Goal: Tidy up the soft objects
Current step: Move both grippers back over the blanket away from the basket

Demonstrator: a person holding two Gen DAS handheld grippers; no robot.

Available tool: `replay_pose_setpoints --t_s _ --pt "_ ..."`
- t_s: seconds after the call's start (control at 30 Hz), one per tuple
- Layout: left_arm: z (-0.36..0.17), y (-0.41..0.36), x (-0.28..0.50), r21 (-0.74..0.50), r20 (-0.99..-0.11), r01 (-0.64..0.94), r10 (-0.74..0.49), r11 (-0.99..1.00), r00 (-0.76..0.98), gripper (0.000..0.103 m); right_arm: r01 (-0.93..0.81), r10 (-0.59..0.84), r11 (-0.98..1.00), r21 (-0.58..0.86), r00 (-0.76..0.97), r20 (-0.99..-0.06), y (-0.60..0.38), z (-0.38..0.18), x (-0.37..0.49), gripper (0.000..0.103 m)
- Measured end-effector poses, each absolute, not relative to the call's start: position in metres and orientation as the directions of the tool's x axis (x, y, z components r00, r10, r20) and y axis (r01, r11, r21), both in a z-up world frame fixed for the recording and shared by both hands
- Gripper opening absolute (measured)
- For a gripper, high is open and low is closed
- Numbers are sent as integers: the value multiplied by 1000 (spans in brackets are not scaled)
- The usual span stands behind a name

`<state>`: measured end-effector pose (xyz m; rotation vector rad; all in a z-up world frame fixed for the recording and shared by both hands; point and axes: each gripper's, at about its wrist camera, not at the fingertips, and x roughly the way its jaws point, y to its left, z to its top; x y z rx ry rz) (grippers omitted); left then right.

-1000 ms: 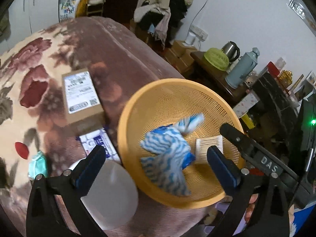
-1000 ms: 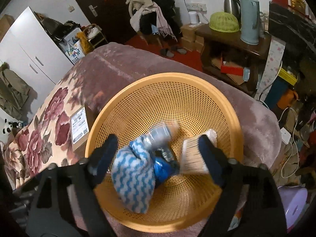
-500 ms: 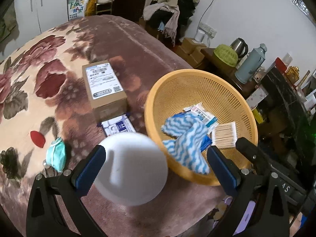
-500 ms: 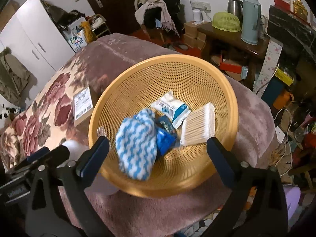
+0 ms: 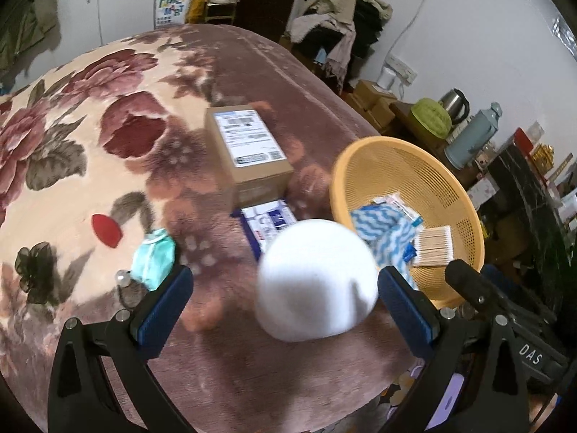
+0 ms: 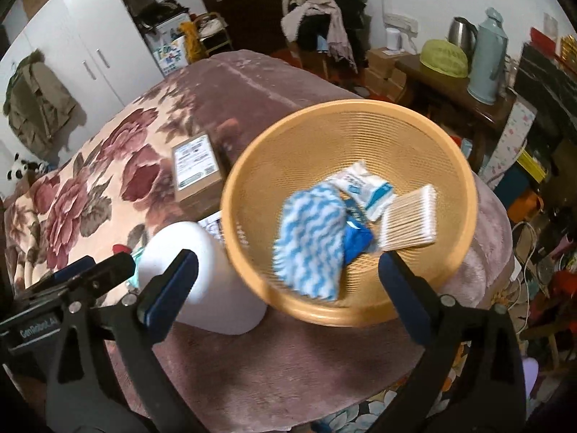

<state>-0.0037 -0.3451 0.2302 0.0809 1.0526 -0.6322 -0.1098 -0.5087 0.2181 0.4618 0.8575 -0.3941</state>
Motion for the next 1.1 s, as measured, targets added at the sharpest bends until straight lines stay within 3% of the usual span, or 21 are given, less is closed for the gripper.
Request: replay_pose_setpoints --t_s 1.1 --pt "208 -186 36 -263 -834 331 -386 906 395 102 283 -56 948 147 601 -798 -371 223 -57 103"
